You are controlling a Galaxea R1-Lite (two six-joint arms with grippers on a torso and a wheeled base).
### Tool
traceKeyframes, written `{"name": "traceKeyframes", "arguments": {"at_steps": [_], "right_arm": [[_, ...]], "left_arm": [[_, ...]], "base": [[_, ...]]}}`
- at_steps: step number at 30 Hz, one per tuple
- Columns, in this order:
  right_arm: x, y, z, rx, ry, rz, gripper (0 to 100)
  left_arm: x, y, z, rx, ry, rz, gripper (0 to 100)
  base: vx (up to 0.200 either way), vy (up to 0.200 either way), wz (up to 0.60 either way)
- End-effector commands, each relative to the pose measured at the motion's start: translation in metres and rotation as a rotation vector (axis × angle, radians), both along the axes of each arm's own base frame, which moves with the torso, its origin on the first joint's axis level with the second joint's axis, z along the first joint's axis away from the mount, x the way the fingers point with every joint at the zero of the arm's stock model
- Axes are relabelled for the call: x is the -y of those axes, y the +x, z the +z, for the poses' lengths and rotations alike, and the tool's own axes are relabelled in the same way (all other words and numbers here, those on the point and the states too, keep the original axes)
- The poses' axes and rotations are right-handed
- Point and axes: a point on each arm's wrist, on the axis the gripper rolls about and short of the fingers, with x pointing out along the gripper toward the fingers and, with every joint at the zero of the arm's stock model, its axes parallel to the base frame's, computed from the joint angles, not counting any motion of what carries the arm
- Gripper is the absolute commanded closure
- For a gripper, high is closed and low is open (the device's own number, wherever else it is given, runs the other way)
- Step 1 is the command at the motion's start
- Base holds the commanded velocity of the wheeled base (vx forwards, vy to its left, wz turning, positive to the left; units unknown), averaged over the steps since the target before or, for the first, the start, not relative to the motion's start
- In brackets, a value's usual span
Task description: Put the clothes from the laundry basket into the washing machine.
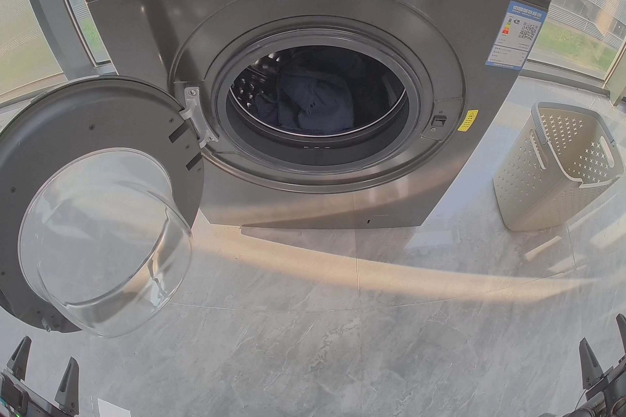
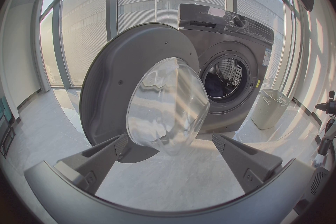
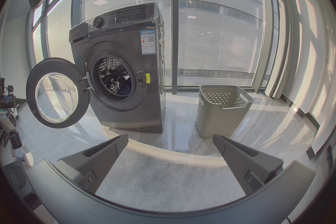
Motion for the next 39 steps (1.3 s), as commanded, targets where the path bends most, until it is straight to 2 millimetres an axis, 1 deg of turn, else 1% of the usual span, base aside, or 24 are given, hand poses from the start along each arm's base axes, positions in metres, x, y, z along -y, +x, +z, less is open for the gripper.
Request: {"name": "traceKeyframes", "arguments": {"at_steps": [1, 10, 16, 39], "right_arm": [[0.0, 0.0007, -0.0046, -0.009, 0.0, 0.0, 0], [0.0, 0.0007, -0.0046, -0.009, -0.001, 0.0, 0], [0.0, 0.0007, -0.0046, -0.009, 0.0, 0.0, 0], [0.0, 0.0007, -0.0046, -0.009, -0.001, 0.001, 0]], "left_arm": [[0.0, 0.001, -0.0049, -0.013, -0.001, 0.002, 0], [-0.0001, 0.001, -0.0051, -0.015, 0.001, 0.004, 0], [0.0001, 0.001, -0.0049, -0.013, 0.002, 0.002, 0], [0.0, 0.001, -0.0049, -0.013, -0.004, 0.0, 0]], "base": [[-0.2, 0.0, 0.0], [-0.2, 0.0, 0.0], [0.0, 0.0, 0.0], [0.0, 0.2, 0.0]]}}
